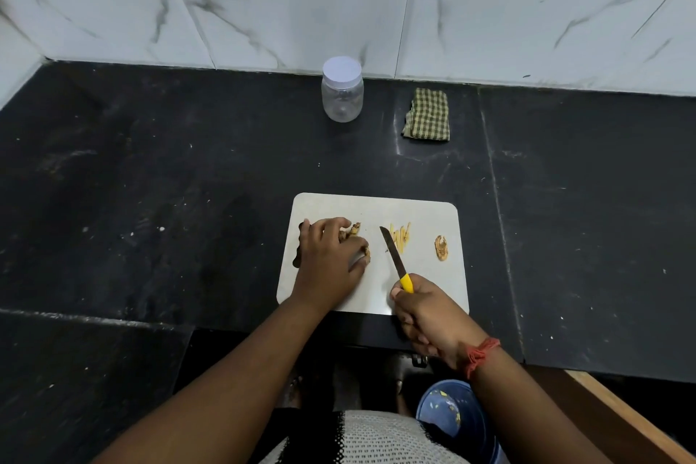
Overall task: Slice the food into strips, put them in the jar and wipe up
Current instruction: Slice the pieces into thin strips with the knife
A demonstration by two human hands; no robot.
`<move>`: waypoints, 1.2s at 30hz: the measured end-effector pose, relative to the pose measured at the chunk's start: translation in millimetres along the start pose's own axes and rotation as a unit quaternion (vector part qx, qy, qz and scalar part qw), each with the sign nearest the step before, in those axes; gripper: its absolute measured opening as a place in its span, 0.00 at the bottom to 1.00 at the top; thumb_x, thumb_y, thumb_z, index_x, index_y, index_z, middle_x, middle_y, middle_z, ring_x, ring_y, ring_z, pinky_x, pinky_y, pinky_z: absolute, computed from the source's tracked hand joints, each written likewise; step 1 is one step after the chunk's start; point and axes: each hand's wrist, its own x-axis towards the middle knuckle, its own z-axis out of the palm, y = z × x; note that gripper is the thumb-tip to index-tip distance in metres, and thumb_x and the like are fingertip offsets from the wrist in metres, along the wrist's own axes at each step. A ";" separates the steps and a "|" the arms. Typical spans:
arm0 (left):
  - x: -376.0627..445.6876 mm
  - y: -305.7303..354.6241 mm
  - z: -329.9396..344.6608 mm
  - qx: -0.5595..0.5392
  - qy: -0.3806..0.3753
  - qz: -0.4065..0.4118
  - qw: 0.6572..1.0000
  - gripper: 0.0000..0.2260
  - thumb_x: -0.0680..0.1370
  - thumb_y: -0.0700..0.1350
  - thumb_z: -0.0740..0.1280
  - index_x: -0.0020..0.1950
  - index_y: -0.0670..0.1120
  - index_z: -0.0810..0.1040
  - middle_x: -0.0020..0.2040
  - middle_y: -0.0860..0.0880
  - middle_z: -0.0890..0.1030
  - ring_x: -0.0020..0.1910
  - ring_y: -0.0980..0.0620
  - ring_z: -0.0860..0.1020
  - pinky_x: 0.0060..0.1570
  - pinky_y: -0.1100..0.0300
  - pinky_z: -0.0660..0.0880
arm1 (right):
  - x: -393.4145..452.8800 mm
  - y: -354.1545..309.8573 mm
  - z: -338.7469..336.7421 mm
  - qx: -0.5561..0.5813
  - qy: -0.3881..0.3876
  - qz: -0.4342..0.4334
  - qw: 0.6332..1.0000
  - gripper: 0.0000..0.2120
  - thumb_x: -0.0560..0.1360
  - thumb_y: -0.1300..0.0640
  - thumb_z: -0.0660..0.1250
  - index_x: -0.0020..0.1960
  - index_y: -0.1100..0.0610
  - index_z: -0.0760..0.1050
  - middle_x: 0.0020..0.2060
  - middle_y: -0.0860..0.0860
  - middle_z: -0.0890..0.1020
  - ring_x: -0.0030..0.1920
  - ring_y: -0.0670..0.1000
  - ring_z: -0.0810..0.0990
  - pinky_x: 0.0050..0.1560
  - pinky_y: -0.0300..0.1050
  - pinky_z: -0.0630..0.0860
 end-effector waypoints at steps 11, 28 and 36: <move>-10.2 -9.0 5.7 0.021 0.041 0.067 0.997 0.10 0.78 0.51 0.67 0.56 0.50 0.81 0.62 0.48 0.74 0.64 0.44 0.70 0.74 0.34 0.55 | 10.5 10.4 9.6 -0.266 0.072 -0.039 0.960 0.09 0.82 0.52 0.57 0.46 0.56 0.66 0.34 0.50 0.72 0.30 0.48 0.69 0.29 0.40 0.62; -21.9 -15.5 11.6 0.086 0.028 0.190 0.978 0.17 0.79 0.50 0.63 0.66 0.46 0.79 0.66 0.50 0.77 0.63 0.43 0.74 0.73 0.32 0.56 | 14.4 4.4 17.1 -0.351 0.092 -0.046 0.931 0.07 0.82 0.55 0.57 0.50 0.59 0.68 0.45 0.53 0.76 0.46 0.53 0.74 0.45 0.43 0.67; -22.5 -13.5 12.2 0.068 0.031 0.181 0.981 0.17 0.80 0.50 0.63 0.66 0.46 0.79 0.67 0.51 0.77 0.63 0.43 0.73 0.73 0.33 0.57 | 18.1 5.6 14.6 -0.383 0.094 -0.054 0.917 0.07 0.82 0.57 0.56 0.51 0.60 0.67 0.46 0.57 0.77 0.46 0.55 0.76 0.44 0.44 0.69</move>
